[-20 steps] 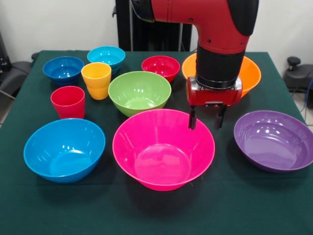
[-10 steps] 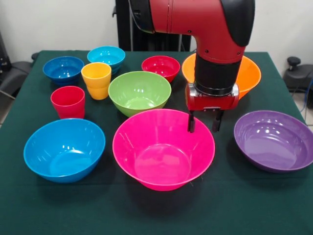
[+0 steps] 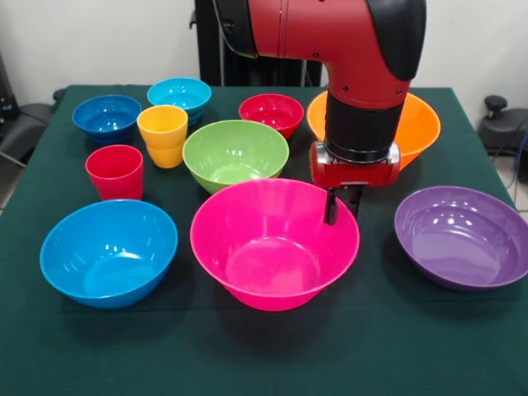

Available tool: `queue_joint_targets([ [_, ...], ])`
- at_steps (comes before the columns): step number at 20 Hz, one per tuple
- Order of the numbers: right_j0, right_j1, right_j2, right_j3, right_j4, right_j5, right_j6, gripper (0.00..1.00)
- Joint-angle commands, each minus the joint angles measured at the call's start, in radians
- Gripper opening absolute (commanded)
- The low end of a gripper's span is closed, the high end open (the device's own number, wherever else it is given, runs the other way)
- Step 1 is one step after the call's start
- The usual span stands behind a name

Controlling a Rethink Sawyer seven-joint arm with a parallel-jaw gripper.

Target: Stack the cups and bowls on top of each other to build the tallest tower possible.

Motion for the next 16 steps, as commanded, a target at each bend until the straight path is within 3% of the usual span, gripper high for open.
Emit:
queue_joint_targets([
  [1, 0.017, 0.039, 0.057, 0.026, -0.024, -0.04, 0.118, 0.0],
  [8, 0.019, 0.014, 0.053, 0.053, -0.015, -0.073, 0.143, 0.0],
  [16, 0.02, -0.207, 0.018, 0.131, 0.011, 0.142, 0.11, 0.0],
])
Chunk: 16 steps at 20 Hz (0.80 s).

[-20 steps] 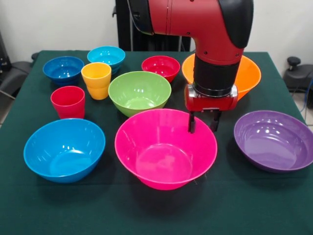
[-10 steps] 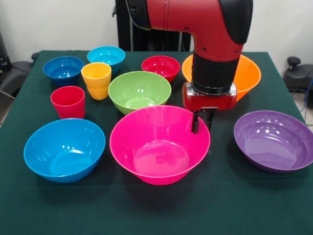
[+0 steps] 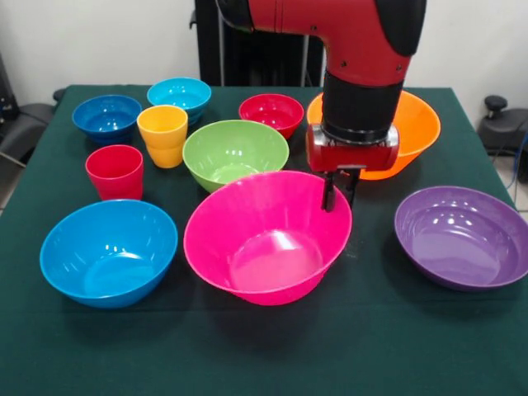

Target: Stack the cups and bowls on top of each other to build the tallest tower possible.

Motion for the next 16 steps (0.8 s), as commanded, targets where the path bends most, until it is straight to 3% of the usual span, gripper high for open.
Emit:
queue_joint_targets([
  [1, 0.014, -0.161, 0.034, 0.094, 0.015, 0.165, 0.106, 0.0],
  [8, 0.0, -0.248, 0.037, 0.138, 0.035, 0.243, 0.093, 0.0],
  [16, -0.025, -0.28, 0.055, 0.142, 0.033, 0.277, 0.063, 0.0],
])
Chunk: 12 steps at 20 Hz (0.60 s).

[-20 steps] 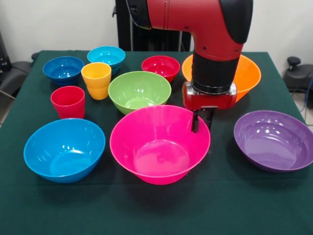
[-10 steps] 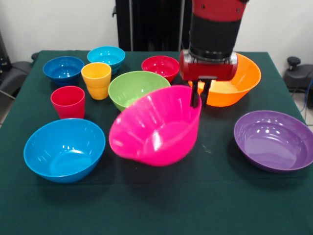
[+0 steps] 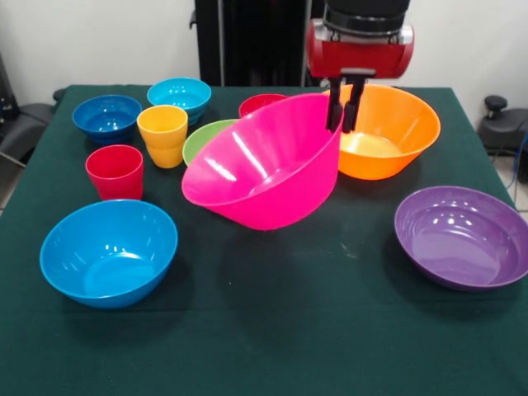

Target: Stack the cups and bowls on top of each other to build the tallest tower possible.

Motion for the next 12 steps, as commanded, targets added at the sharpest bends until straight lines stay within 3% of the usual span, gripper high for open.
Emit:
queue_joint_targets([
  [1, -0.026, -0.041, 0.076, 0.062, 0.013, 0.118, 0.061, 0.0],
  [12, -0.129, -0.004, 0.141, -0.042, -0.002, 0.219, -0.053, 0.0],
])
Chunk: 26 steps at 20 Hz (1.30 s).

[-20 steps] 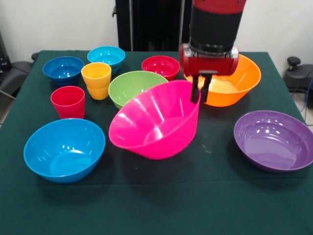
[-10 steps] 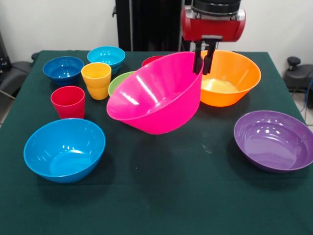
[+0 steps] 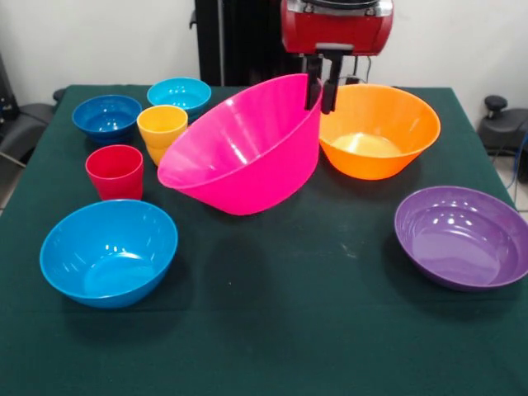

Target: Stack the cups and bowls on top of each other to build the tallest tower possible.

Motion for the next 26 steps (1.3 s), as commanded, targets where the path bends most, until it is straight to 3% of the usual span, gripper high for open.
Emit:
queue_joint_targets([
  [1, -0.077, 0.032, 0.125, -0.037, -0.005, 0.167, -0.06, 0.0],
  [14, -0.146, 0.05, 0.18, -0.058, -0.043, 0.154, -0.078, 0.0],
  [26, -0.18, 0.09, 0.23, -0.178, -0.066, 0.246, -0.124, 0.0],
])
